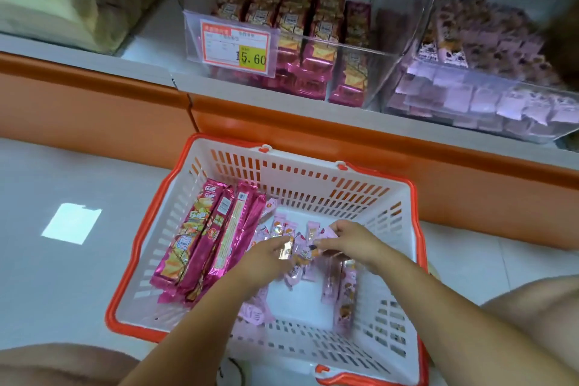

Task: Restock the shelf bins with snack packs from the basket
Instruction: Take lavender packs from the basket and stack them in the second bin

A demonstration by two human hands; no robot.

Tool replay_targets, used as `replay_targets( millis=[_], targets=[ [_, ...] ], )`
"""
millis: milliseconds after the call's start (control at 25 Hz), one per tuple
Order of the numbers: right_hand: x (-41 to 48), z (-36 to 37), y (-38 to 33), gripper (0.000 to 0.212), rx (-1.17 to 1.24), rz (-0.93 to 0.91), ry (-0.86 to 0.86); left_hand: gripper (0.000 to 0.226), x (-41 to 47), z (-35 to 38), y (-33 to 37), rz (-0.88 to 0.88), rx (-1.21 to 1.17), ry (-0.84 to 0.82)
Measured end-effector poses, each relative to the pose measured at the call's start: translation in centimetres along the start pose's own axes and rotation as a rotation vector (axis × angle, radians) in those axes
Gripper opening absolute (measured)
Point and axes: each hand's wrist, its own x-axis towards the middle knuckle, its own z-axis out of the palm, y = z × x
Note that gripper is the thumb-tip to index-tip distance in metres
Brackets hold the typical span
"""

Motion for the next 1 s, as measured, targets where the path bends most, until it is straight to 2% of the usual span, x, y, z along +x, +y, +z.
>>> replay_targets(
  millis=[240, 400, 680, 760, 840, 920, 1000],
  targets=[
    [-2.0, -0.9, -1.5, 0.021, 0.294, -0.088, 0.024, 0.050, -1.8, 0.5, 1.5, 0.027, -0.138, -0.144],
    [-2.6, -0.8, -0.8, 0.021, 0.357, -0.101, 0.030, 0.056, -2.2, 1.2, 1.6, 0.005, -0.163, -0.131],
    [-4.8, -1.1, -1.8, 0.023, 0.447, -0.151, -0.005, 0.040, -3.8, 1.9, 3.1, 0.087, -0.181, -0.052],
    [-6.7, -1.3, -3.3, 0.026, 0.447, -0.244, -0.020, 0.036, -4.4, 1.8, 4.4, 0.181, -0.172, 0.012],
    [-9.4, -2.1, -5.6, 0.036, 0.373, -0.408, 0.059, 0.035, -5.8, 1.4, 7.3, 0.308, -0.138, 0.054],
    [-12.8, -4.9, -9.4, 0.042, 0.261, -0.613, 0.224, 0.037, -7.7, 0.4, 11.6, 0.511, -0.092, 0.153],
    [-16.4, -8.8, -13.4, 0.041, 0.219, -0.791, 0.420, 0.038, -9.7, -0.6, 16.0, 0.737, 0.000, 0.363]
  ],
)
